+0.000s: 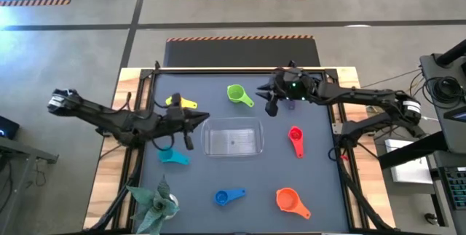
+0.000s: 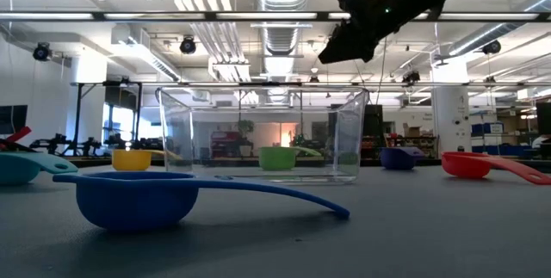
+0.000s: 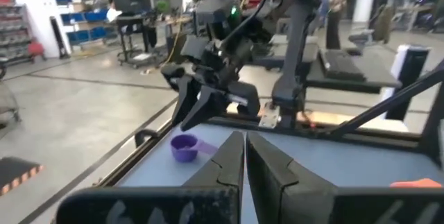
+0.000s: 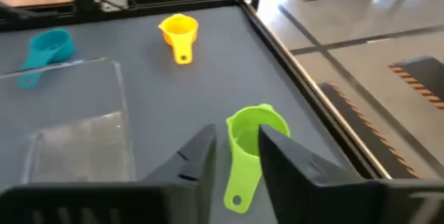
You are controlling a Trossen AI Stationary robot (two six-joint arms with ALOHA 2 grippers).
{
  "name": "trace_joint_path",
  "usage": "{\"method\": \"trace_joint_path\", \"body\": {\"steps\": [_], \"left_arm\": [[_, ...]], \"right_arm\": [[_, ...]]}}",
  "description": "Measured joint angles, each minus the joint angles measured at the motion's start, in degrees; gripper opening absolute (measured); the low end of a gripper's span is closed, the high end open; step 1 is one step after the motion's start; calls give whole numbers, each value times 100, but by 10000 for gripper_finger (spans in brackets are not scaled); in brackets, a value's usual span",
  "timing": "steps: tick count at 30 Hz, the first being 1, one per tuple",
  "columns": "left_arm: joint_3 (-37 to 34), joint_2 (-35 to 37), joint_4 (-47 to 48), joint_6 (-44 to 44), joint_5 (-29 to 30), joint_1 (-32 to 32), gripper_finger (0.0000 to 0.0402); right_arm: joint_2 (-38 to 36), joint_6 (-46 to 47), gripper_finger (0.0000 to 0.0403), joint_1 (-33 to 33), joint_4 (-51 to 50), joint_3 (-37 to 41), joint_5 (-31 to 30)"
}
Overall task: Nest measuring cups in basket
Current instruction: Stack the green measuring cup on top of the orange measuring cup
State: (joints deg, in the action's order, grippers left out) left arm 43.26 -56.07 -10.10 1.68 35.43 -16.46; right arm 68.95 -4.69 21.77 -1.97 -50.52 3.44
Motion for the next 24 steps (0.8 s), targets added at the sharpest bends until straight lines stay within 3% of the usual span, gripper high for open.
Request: {"method": "trace_joint_path", "body": {"steps": [7,11,18,24], "left_arm": [[270,-328,41,62,-93,137,0],[379,-405,153,187,-108,141,0],[385,-399,512,618,-115,148,0],[381,-401,668,788,-152,148,0]], "right_arm": [[698,364,186,4,-190,-214,-780],[1309,365,213,4,-685,-720,-800],[2197,474,239,4,-1538,-1586,-802],[2731,511,240,4,-1627,-1824,-801]]}}
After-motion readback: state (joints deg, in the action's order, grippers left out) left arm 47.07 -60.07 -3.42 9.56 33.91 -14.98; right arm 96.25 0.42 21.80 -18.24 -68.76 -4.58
